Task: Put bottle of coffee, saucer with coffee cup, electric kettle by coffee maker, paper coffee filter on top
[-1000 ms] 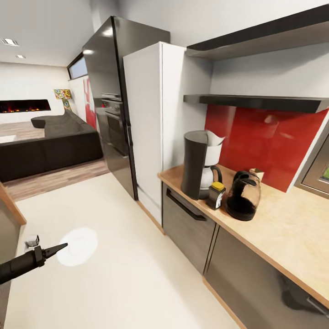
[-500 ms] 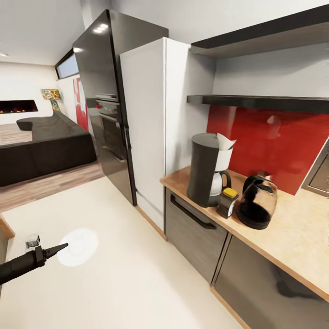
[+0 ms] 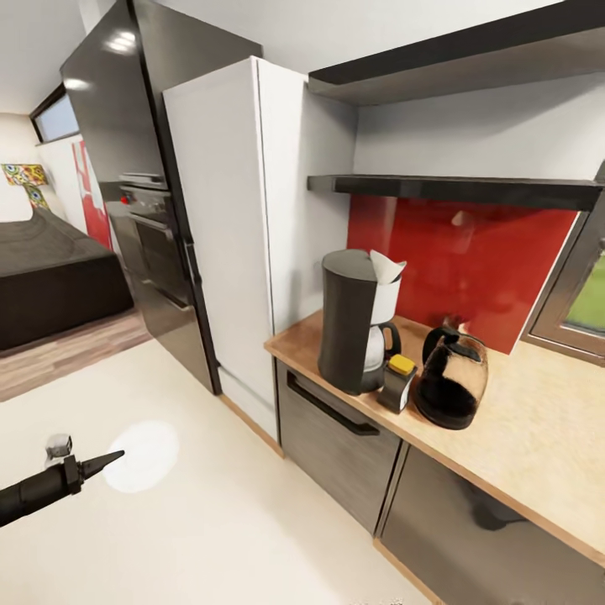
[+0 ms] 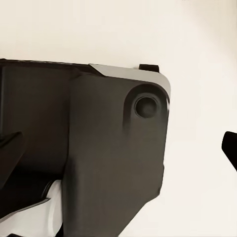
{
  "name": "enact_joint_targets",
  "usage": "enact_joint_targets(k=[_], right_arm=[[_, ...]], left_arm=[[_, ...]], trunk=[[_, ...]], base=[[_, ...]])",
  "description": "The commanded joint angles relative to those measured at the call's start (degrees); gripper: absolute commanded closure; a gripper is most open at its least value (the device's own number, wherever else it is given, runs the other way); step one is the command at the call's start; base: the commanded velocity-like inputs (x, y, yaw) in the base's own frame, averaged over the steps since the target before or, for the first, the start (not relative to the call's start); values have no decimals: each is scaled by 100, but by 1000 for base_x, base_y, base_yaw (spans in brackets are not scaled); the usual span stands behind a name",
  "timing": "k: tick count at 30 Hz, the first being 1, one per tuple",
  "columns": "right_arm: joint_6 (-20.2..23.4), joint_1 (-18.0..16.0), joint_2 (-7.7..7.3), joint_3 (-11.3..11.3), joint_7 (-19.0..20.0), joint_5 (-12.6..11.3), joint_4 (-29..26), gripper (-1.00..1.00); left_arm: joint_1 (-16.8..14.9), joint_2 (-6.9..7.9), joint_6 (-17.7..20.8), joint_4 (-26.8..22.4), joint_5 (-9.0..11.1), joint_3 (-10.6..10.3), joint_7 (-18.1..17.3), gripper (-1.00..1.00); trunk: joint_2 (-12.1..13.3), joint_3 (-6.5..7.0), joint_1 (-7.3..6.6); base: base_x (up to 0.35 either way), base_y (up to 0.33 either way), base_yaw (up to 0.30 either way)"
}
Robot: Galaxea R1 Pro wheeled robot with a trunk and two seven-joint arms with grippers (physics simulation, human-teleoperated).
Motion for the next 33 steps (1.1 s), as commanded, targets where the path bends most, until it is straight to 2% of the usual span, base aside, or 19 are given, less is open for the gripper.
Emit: enact_joint_targets(k=[1,9,22,33], right_arm=[[-16,-5,0,-50,14,47,4,-100],[-16,-5,0,-50,16,47,4,-100],[-16,-5,15,-50,20,47,4,-100],[-19,-5,18,-50,12,51,2,-100]], left_arm=[[-4,-1,44,4,12,3,-1,100],[-6,-1,44,57,12,7,14,100],[-9,-4,47,65,12,4,15,100],[-6,4,44,65,12,4,15,100]], trunk=[[-12,-12,3],[-12,-12,3],[-12,-12,3],[-12,-12,3]], base=[[43,1,-281],[225,84,-281],[249,249,-281],[24,46,-249]])
